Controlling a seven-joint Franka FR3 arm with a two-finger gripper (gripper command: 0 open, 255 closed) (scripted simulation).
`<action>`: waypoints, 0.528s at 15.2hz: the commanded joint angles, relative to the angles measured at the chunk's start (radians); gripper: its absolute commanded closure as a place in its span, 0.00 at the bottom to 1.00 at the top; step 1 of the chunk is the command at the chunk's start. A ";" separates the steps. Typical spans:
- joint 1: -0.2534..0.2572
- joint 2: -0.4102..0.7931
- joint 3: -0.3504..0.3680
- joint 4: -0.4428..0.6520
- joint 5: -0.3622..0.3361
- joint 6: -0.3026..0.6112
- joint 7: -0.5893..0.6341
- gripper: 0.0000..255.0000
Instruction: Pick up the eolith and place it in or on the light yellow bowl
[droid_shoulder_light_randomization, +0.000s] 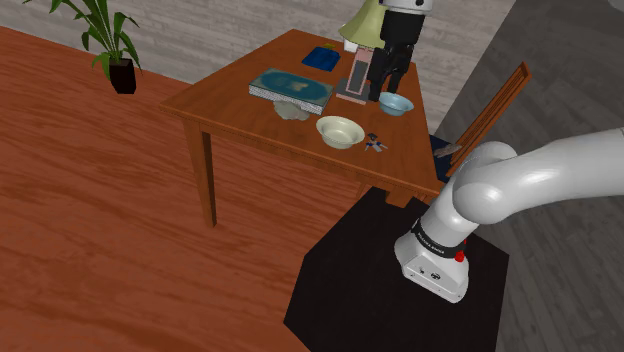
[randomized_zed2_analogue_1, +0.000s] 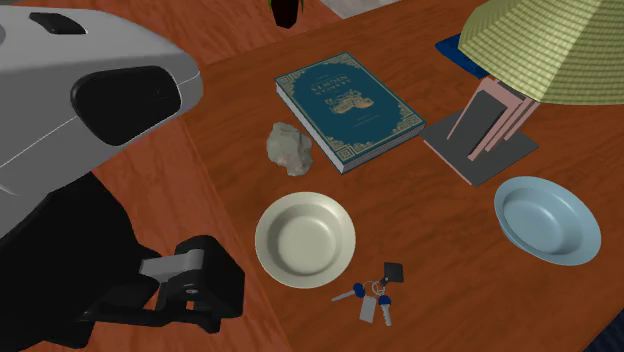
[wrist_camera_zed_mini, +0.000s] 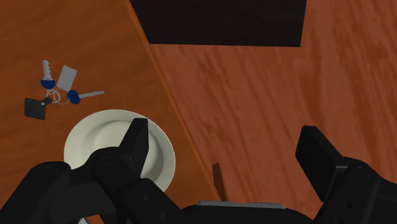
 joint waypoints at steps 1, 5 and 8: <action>0.000 0.000 0.000 0.000 0.000 0.000 0.000 0.00; -0.010 0.087 -0.041 -0.026 -0.036 0.129 -0.078 0.00; -0.017 0.166 -0.071 -0.030 -0.057 0.225 -0.134 0.00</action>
